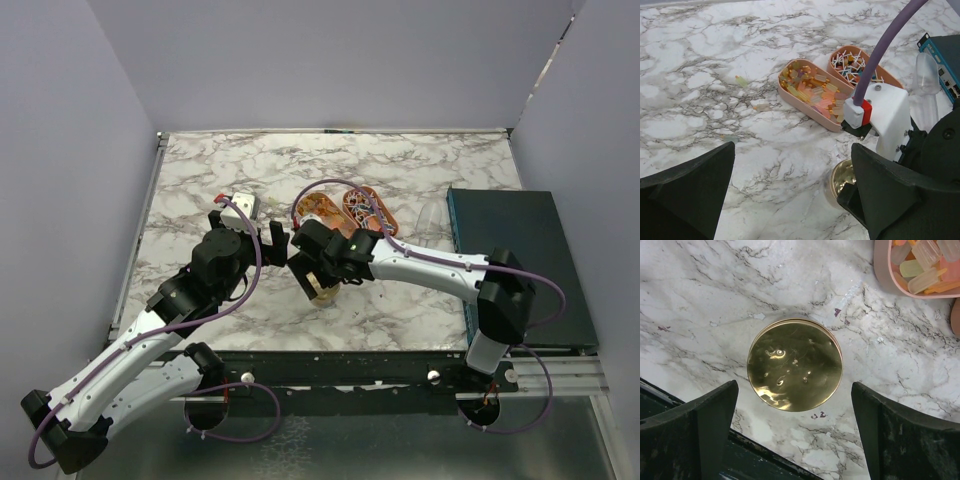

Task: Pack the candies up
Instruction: Close the bottle lid on the packing bottle, then move the packing bottle to the center of the board.

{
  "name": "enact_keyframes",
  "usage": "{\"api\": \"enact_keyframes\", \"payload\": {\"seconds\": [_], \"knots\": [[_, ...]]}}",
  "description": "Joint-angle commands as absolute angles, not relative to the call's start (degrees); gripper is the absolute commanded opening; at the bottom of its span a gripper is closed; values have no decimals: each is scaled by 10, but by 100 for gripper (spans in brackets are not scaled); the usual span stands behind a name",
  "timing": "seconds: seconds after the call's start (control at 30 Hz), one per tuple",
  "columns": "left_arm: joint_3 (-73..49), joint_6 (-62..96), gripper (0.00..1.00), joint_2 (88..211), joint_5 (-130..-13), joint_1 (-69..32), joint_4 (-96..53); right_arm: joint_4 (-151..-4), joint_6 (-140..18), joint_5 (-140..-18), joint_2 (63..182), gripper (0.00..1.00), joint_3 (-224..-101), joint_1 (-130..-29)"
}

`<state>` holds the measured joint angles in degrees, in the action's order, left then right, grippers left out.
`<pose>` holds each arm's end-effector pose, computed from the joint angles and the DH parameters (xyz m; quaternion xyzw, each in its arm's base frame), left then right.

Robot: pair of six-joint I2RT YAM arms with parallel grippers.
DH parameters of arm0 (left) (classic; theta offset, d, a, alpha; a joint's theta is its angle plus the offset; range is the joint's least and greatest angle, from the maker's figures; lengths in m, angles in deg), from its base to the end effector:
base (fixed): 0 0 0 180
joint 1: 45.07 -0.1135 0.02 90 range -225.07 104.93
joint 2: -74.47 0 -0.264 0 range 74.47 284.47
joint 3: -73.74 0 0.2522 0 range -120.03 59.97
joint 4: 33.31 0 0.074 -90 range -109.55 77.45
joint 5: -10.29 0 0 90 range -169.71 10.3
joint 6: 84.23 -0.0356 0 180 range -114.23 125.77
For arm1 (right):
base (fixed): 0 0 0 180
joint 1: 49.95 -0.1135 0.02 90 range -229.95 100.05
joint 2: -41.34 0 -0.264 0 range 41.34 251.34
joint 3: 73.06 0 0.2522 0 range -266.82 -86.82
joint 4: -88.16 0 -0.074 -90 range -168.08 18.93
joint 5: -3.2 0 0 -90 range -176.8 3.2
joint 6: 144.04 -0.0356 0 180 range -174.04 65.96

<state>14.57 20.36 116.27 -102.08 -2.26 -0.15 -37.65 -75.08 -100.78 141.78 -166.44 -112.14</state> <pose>0.1316 -0.1034 0.3357 0.0772 0.7873 -0.1485 0.5934 0.1804 0.3235 0.2470 -0.3096 0.9108 0.0755 0.2625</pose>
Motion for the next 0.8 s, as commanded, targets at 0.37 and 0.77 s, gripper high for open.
{"api": "enact_keyframes", "payload": {"seconds": [0.37,0.77], "knots": [[152,209,99,1160,-1025,-24,-6,-392,-762,-1023,1414,62,-1656,-1126],[152,209,99,1162,-1025,-25,-6,-407,-781,-997,1446,58,-1596,-1126]]}}
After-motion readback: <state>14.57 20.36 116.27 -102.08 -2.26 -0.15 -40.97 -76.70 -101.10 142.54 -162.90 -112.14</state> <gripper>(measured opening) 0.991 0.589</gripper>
